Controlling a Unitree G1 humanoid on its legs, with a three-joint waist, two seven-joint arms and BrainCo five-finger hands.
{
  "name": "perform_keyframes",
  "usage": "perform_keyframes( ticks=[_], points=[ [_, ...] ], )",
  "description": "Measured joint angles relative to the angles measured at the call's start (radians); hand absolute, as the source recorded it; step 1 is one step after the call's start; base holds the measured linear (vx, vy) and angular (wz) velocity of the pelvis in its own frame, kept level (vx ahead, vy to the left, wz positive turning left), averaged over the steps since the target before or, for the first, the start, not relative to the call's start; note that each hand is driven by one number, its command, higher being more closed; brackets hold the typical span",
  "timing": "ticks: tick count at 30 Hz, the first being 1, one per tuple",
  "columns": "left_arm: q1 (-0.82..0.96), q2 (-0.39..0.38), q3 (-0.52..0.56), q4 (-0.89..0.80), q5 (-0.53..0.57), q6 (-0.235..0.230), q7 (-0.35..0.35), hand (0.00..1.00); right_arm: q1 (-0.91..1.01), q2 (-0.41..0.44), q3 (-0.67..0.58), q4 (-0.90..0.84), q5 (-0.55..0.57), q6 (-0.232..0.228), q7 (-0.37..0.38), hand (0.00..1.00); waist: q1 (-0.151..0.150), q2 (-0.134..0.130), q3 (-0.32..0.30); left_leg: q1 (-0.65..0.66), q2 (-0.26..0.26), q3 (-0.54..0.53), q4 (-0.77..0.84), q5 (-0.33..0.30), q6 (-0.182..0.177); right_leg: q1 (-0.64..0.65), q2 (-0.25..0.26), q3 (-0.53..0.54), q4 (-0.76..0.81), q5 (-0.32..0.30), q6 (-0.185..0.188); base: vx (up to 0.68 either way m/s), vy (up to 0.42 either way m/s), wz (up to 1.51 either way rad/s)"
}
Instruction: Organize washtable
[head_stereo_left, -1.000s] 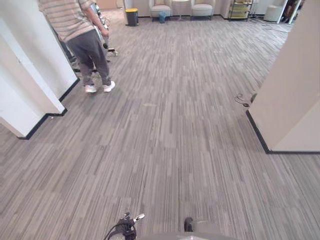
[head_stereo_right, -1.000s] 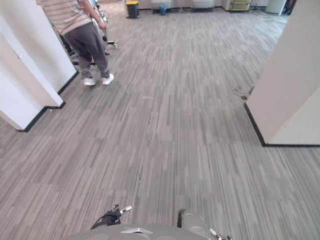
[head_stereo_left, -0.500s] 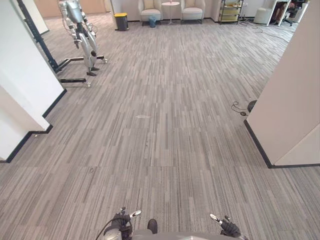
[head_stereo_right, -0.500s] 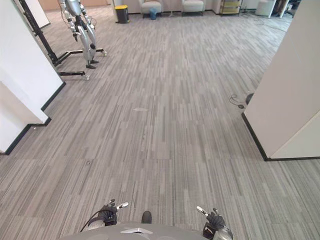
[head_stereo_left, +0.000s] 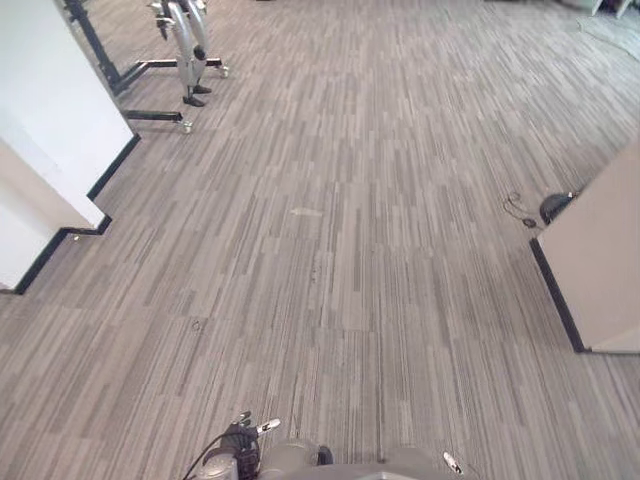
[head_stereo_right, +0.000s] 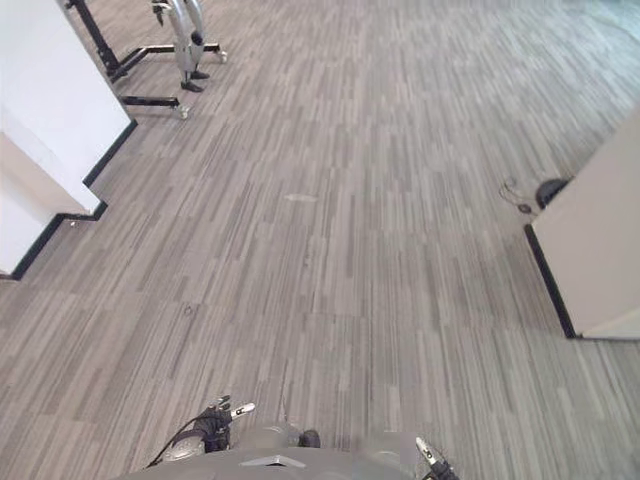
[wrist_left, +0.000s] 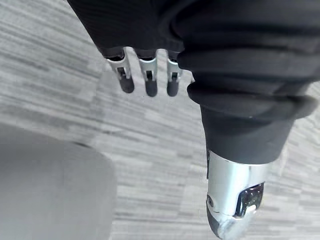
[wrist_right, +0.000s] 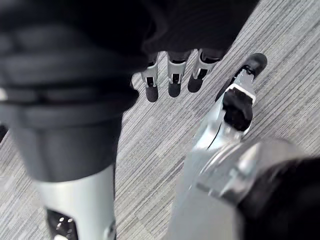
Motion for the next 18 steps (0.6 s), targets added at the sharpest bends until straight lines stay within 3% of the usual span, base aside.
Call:
perform_keyframes(
  ticks=[3, 4, 5, 6, 7, 8, 9, 10, 11, 13, 14, 15, 16, 17, 18],
  points=[
    [0.006, -0.015, 0.058, 0.000, 0.002, 0.008, -0.001, 0.00, 0.007, 0.009, -0.008, -0.013, -0.001, -0.006, 0.002, 0.00, -0.001, 0.003, -0.001, 0.148, 0.003, -0.015, -0.139, -0.002, 0.004, -0.121, 0.020, -0.091, -0.059, -0.019, -0.034, -0.01, -0.031, -0.04],
    [0.005, -0.030, 0.086, 0.000, 0.003, 0.010, -0.001, 0.00, 0.008, 0.010, -0.023, -0.018, -0.001, -0.007, 0.002, 0.00, -0.007, 0.009, 0.000, 0.206, 0.008, -0.037, -0.197, -0.003, 0.005, -0.169, 0.050, -0.130, -0.172, -0.017, -0.044, -0.11, -0.060, 0.28],
    [0.003, -0.036, 0.086, 0.000, 0.003, 0.009, -0.002, 0.00, 0.015, 0.009, -0.031, -0.015, -0.001, -0.005, 0.002, 0.00, -0.018, 0.017, -0.001, 0.243, 0.019, -0.057, -0.236, -0.004, 0.003, -0.178, 0.070, -0.160, -0.319, 0.005, -0.066, -0.13, -0.098, 0.77],
    [0.008, -0.038, 0.084, 0.002, 0.011, 0.008, -0.007, 0.00, 0.027, 0.013, -0.055, -0.006, -0.001, -0.004, 0.002, 0.00, -0.044, 0.023, -0.007, 0.281, 0.033, -0.102, -0.280, -0.018, -0.021, -0.178, 0.103, -0.188, -0.524, 0.068, -0.093, 0.01, -0.141, 1.09],
    [0.019, -0.054, 0.088, 0.003, 0.033, 0.008, -0.018, 0.00, 0.040, 0.016, -0.064, -0.002, -0.001, 0.002, 0.000, 0.00, -0.056, 0.031, -0.009, 0.319, 0.047, -0.131, -0.289, -0.037, -0.057, -0.187, 0.132, -0.197, -0.613, 0.130, -0.155, 0.16, -0.144, 1.03],
    [0.029, -0.067, 0.102, 0.002, 0.039, 0.008, -0.021, 0.00, 0.047, 0.016, -0.064, -0.002, -0.001, 0.002, -0.001, 0.00, -0.055, 0.032, -0.013, 0.330, 0.048, -0.130, -0.266, -0.041, -0.064, -0.185, 0.144, -0.202, -0.631, 0.156, -0.186, 0.48, -0.157, 0.84],
    [0.048, -0.071, 0.139, -0.012, 0.045, 0.008, -0.025, 0.00, 0.064, 0.020, -0.050, -0.010, -0.001, 0.002, -0.001, 0.00, -0.060, 0.021, -0.032, 0.315, 0.037, -0.128, -0.156, -0.048, -0.075, -0.166, 0.161, -0.184, -0.657, 0.273, -0.265, 0.63, -0.090, 0.48],
    [0.050, -0.086, 0.172, -0.005, 0.044, 0.014, -0.021, 0.00, 0.072, 0.005, -0.046, -0.019, 0.006, 0.000, 0.001, 0.00, -0.054, 0.054, -0.045, 0.287, 0.060, -0.113, -0.025, -0.045, -0.096, -0.139, 0.175, -0.205, -0.639, 0.240, -0.258, 0.78, -0.095, 0.39],
    [0.050, -0.108, 0.210, -0.007, 0.041, 0.015, -0.020, 0.00, 0.061, -0.008, -0.025, -0.043, 0.007, 0.000, 0.001, 0.00, -0.048, 0.066, -0.047, 0.190, 0.065, -0.078, 0.221, 0.047, -0.194, -0.085, 0.181, -0.202, -0.655, 0.187, -0.261, 0.57, -0.054, 0.09],
    [0.050, -0.118, 0.250, -0.020, 0.028, 0.014, -0.018, 0.00, 0.036, -0.012, 0.022, -0.084, 0.018, -0.007, -0.001, 0.00, -0.025, 0.087, -0.040, 0.026, 0.103, -0.040, 0.573, 0.201, -0.276, 0.022, 0.215, -0.177, -0.710, 0.158, -0.274, 0.38, -0.083, -0.11],
    [0.047, -0.119, 0.253, -0.032, 0.021, 0.014, -0.018, 0.00, 0.025, -0.017, 0.040, -0.082, 0.020, -0.008, -0.003, 0.00, -0.023, 0.085, -0.035, -0.032, 0.123, -0.026, 0.697, 0.207, -0.269, 0.081, 0.223, -0.167, -0.735, 0.147, -0.285, 0.28, -0.088, -0.10],
    [0.053, -0.107, 0.251, -0.058, 0.020, 0.008, -0.019, 0.00, 0.006, -0.024, 0.085, -0.082, 0.033, -0.007, -0.005, 0.00, -0.008, 0.061, -0.019, -0.094, 0.134, -0.008, 0.791, 0.192, -0.245, 0.173, 0.226, -0.136, -0.772, 0.140, -0.296, 0.15, -0.073, -0.11],
    [0.056, -0.100, 0.249, -0.065, 0.020, 0.005, -0.019, 0.00, -0.003, -0.024, 0.115, -0.082, 0.037, -0.007, -0.007, 0.00, 0.003, 0.045, -0.011, -0.124, 0.140, 0.004, 0.815, 0.173, -0.216, 0.222, 0.225, -0.106, -0.799, 0.139, -0.297, 0.06, -0.070, -0.42],
    [0.057, -0.088, 0.249, -0.085, 0.017, -0.004, -0.016, 0.00, -0.035, -0.021, 0.159, -0.082, 0.037, -0.008, -0.008, 0.00, 0.027, 0.028, -0.003, -0.196, 0.159, 0.028, 0.813, 0.138, -0.162, 0.297, 0.219, -0.065, -0.847, 0.139, -0.297, 0.11, -0.084, -0.68],
    [0.053, -0.075, 0.247, -0.090, 0.006, -0.013, -0.016, 0.00, -0.073, -0.026, 0.192, -0.082, 0.038, -0.010, -0.011, 0.00, 0.036, 0.019, 0.000, -0.278, 0.187, 0.037, 0.740, 0.102, -0.131, 0.348, 0.215, -0.048, -0.883, 0.139, -0.297, 0.18, -0.048, -0.69]
  ],
)
